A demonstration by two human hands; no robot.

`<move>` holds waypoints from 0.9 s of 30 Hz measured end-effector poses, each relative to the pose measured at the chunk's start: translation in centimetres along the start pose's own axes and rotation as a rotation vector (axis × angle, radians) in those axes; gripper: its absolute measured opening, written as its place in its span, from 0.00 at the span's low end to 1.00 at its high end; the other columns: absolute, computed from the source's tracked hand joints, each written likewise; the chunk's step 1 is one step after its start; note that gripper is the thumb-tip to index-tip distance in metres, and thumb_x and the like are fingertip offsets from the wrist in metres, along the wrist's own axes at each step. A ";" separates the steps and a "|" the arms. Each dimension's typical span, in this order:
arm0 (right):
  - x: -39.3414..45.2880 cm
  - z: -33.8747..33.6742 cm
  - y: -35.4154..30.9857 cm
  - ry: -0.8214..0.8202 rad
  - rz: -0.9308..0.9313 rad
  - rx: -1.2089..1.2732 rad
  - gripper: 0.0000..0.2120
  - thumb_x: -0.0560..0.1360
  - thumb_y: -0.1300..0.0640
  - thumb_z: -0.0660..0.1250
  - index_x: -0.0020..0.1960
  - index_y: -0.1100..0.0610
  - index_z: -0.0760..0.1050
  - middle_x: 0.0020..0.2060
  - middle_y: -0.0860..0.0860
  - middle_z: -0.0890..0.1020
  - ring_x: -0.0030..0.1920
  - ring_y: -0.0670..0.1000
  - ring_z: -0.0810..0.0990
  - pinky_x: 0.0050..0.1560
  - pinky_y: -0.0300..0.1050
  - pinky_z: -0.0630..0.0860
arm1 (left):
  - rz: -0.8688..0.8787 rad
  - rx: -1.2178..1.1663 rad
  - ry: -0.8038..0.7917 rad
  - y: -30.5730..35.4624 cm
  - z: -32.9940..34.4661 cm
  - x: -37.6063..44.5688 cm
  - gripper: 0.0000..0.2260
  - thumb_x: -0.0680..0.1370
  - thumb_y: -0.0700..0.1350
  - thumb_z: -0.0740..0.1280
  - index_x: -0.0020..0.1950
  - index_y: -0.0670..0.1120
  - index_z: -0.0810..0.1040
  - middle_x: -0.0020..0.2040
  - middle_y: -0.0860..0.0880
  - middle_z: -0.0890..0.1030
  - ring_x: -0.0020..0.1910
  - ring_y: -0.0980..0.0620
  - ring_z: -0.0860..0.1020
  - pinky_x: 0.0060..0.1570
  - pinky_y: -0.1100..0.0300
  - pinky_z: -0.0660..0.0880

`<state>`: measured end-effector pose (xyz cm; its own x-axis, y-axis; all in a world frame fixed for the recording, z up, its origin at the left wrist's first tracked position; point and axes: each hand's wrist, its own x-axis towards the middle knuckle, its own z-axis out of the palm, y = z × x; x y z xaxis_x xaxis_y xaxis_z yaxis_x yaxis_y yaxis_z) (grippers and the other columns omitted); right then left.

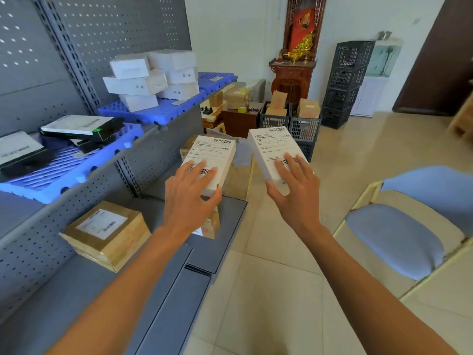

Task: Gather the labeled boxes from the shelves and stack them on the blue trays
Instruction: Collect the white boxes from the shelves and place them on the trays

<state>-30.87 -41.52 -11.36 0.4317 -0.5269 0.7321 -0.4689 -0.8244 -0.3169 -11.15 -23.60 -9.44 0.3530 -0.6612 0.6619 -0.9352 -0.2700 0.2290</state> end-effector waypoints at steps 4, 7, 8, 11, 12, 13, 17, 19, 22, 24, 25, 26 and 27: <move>3.6 1.4 5.3 -0.006 0.029 -0.002 0.24 0.78 0.43 0.64 0.71 0.52 0.73 0.74 0.52 0.71 0.76 0.57 0.63 0.67 0.57 0.67 | 0.008 0.011 -0.018 1.4 4.8 5.2 0.22 0.77 0.58 0.64 0.67 0.49 0.80 0.71 0.46 0.76 0.73 0.42 0.70 0.60 0.39 0.72; 5.9 2.7 9.2 -0.019 0.041 0.004 0.24 0.78 0.42 0.63 0.71 0.52 0.73 0.74 0.52 0.71 0.76 0.56 0.63 0.67 0.58 0.68 | -0.003 0.013 -0.011 2.2 8.1 8.2 0.21 0.76 0.56 0.67 0.67 0.49 0.79 0.70 0.46 0.76 0.73 0.42 0.70 0.60 0.38 0.72; 6.5 3.2 10.3 -0.023 0.041 0.007 0.24 0.78 0.42 0.63 0.71 0.52 0.73 0.74 0.52 0.71 0.76 0.56 0.63 0.67 0.59 0.68 | -0.003 0.015 -0.004 2.4 9.1 9.1 0.21 0.76 0.56 0.67 0.66 0.49 0.80 0.70 0.46 0.77 0.72 0.42 0.70 0.60 0.38 0.72; 8.6 4.4 13.0 -0.035 0.041 0.020 0.25 0.78 0.42 0.63 0.71 0.51 0.73 0.74 0.52 0.71 0.76 0.56 0.63 0.67 0.60 0.68 | -0.007 0.019 0.004 3.0 11.8 11.5 0.21 0.76 0.56 0.68 0.67 0.48 0.79 0.70 0.45 0.76 0.72 0.41 0.70 0.59 0.37 0.73; 9.3 4.8 13.7 -0.037 0.043 0.019 0.25 0.78 0.42 0.62 0.71 0.51 0.73 0.74 0.52 0.71 0.76 0.56 0.63 0.68 0.59 0.68 | -0.011 0.015 0.001 3.0 12.6 12.4 0.21 0.76 0.55 0.68 0.67 0.48 0.79 0.70 0.45 0.76 0.72 0.41 0.70 0.60 0.37 0.72; 10.0 5.1 14.3 -0.038 0.043 0.014 0.25 0.78 0.41 0.62 0.71 0.51 0.73 0.74 0.52 0.71 0.76 0.56 0.63 0.67 0.59 0.68 | -0.008 0.012 0.003 3.1 13.4 13.2 0.21 0.76 0.55 0.69 0.67 0.48 0.79 0.70 0.45 0.77 0.72 0.41 0.70 0.60 0.37 0.73; 13.1 7.2 16.7 -0.049 0.033 -0.005 0.24 0.78 0.41 0.62 0.70 0.51 0.74 0.74 0.52 0.71 0.76 0.57 0.64 0.66 0.59 0.68 | 0.002 0.013 0.027 2.8 16.3 17.0 0.20 0.76 0.55 0.71 0.66 0.47 0.80 0.70 0.45 0.77 0.71 0.41 0.71 0.60 0.37 0.73; 14.5 8.5 18.0 -0.059 0.034 -0.005 0.24 0.78 0.41 0.63 0.70 0.50 0.74 0.74 0.52 0.71 0.76 0.57 0.63 0.67 0.60 0.68 | -0.006 0.010 0.038 2.4 17.7 18.8 0.21 0.76 0.55 0.71 0.66 0.47 0.80 0.69 0.45 0.77 0.71 0.41 0.71 0.59 0.37 0.74; 16.4 10.7 19.9 -0.069 0.024 -0.002 0.23 0.78 0.42 0.65 0.70 0.50 0.74 0.74 0.52 0.71 0.76 0.57 0.63 0.68 0.59 0.67 | -0.024 0.004 0.048 1.4 20.3 21.0 0.22 0.77 0.57 0.68 0.67 0.47 0.79 0.70 0.45 0.76 0.72 0.41 0.71 0.61 0.35 0.73; 18.0 12.2 21.2 -0.074 0.010 -0.006 0.23 0.78 0.43 0.67 0.70 0.50 0.74 0.74 0.52 0.71 0.76 0.57 0.63 0.68 0.59 0.67 | -0.035 -0.006 0.064 0.4 21.7 22.4 0.23 0.77 0.57 0.67 0.68 0.47 0.79 0.71 0.45 0.76 0.72 0.41 0.70 0.61 0.35 0.73; 19.0 13.0 21.7 -0.074 0.004 -0.007 0.23 0.78 0.44 0.68 0.70 0.50 0.75 0.74 0.52 0.71 0.76 0.57 0.63 0.68 0.59 0.67 | -0.045 -0.011 0.071 -0.1 22.4 23.2 0.23 0.77 0.58 0.66 0.68 0.47 0.78 0.71 0.45 0.76 0.72 0.42 0.70 0.61 0.35 0.73; 20.2 13.9 22.1 -0.071 -0.002 -0.008 0.23 0.78 0.44 0.68 0.70 0.50 0.75 0.74 0.52 0.71 0.76 0.57 0.63 0.68 0.59 0.67 | -0.056 -0.010 0.075 -0.7 23.1 24.1 0.23 0.78 0.58 0.66 0.69 0.47 0.78 0.72 0.45 0.75 0.73 0.42 0.70 0.62 0.34 0.73; 21.4 14.9 22.5 -0.070 -0.005 -0.007 0.23 0.78 0.45 0.68 0.70 0.50 0.75 0.74 0.52 0.71 0.76 0.57 0.63 0.68 0.60 0.67 | -0.067 -0.004 0.076 -1.2 23.8 25.1 0.24 0.78 0.59 0.65 0.69 0.48 0.78 0.72 0.45 0.75 0.73 0.42 0.70 0.62 0.34 0.73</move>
<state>-20.66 -74.41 -11.80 0.4864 -0.5364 0.6898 -0.4718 -0.8257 -0.3094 -0.48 -56.54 -10.10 0.4120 -0.5870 0.6969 -0.9097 -0.3089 0.2776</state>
